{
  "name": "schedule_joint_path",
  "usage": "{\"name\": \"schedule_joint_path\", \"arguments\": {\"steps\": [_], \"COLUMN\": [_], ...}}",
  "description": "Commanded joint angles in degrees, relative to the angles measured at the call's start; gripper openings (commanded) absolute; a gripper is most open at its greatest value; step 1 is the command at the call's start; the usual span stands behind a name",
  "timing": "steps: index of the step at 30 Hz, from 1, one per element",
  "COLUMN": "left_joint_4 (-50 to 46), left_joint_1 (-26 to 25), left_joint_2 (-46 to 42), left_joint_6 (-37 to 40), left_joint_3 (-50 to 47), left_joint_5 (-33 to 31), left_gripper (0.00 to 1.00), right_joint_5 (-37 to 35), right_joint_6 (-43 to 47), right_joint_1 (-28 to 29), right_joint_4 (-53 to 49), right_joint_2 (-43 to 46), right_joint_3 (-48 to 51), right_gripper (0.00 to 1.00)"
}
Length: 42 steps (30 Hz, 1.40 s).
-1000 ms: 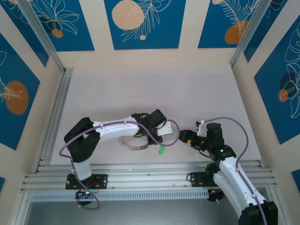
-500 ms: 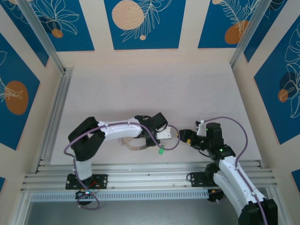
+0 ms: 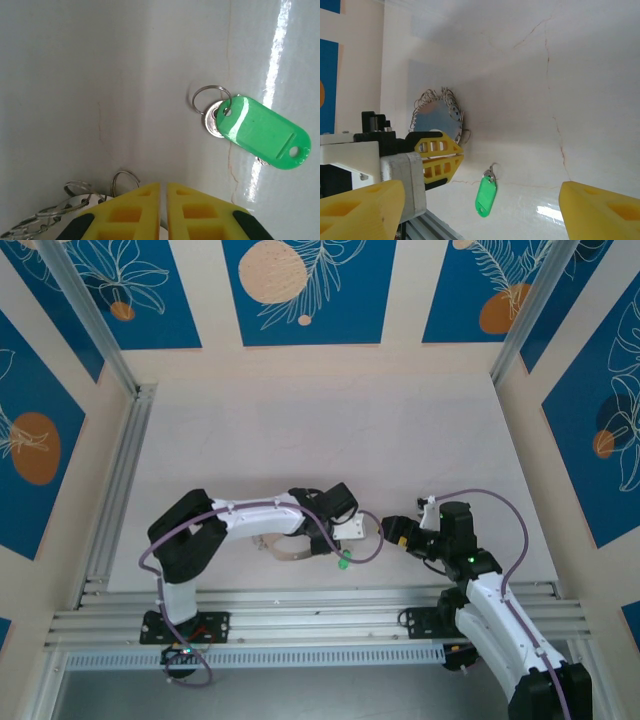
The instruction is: Put the keys on the keyring
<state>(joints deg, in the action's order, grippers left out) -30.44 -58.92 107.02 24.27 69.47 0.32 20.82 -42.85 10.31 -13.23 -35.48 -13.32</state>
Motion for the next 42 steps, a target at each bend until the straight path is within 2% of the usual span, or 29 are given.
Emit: {"name": "schedule_joint_path", "arguments": {"steps": [1, 12, 18, 25, 26, 30, 34, 35, 36, 37, 38, 40, 42], "left_joint_4": [-0.37, 1.39, 1.80, 0.83, 0.25, -1.09, -2.38, -2.66, -3.19, -3.83, -4.48, -5.24, -6.33], "left_joint_1": [-0.51, -0.34, 0.18, 2.75, 3.28, 4.88, 6.76, 7.47, 8.16, 8.67, 9.43, 10.66, 11.98], "left_joint_2": [2.00, 3.67, 2.96, 0.74, 0.42, -2.56, -6.36, -7.33, -8.14, -8.76, -9.29, -10.01, -10.11], "left_joint_6": [1.55, 2.55, 1.49, -2.22, -2.74, -5.28, -8.82, -9.61, -10.28, -10.58, -11.01, -11.65, -11.96], "left_joint_3": [-0.03, -0.74, -0.50, 1.81, 2.14, 2.24, 2.75, 2.92, 3.31, 3.83, 4.40, 5.20, 6.23], "left_joint_5": [-0.23, -3.24, -2.95, 2.36, 3.64, 9.50, 14.81, 16.29, 17.47, 18.69, 19.90, 22.18, 24.45], "left_gripper": [0.09, 0.00, 0.00, 0.00, 0.05, 0.50, 0.81, 0.85, 0.83, 0.76, 0.64, 0.29, 0.07], "right_joint_5": [0.57, 0.63, 0.98, 1.60, 1.59, 0.57, -0.67, -0.86, -0.95, -0.96, -0.90, -0.91, -1.16], "right_joint_6": [1.06, 1.32, 1.37, 1.72, 1.71, 2.06, 2.07, 1.98, 1.98, 1.96, 2.06, 2.13, 2.08], "right_joint_1": [-0.47, -0.98, -1.10, -0.73, -0.52, 0.64, 1.64, 1.70, 1.77, 1.77, 1.75, 1.86, 2.06], "right_joint_4": [-0.06, 0.40, 1.61, 3.04, 3.14, 4.22, 5.45, 5.93, 6.24, 6.52, 6.80, 7.06, 6.91], "right_joint_2": [0.06, -0.03, -0.02, -0.90, -1.07, -1.56, -2.18, -2.37, -2.46, -2.61, -2.82, -3.23, -3.23], "right_joint_3": [-0.30, -0.32, 0.05, 0.06, 0.05, 0.15, 0.69, 0.88, 1.08, 1.18, 1.23, 1.19, 1.20], "right_gripper": [0.82, 0.82, 0.82, 0.79, 0.79, 0.79, 0.80, 0.80, 0.80, 0.80, 0.80, 0.80, 0.80]}}
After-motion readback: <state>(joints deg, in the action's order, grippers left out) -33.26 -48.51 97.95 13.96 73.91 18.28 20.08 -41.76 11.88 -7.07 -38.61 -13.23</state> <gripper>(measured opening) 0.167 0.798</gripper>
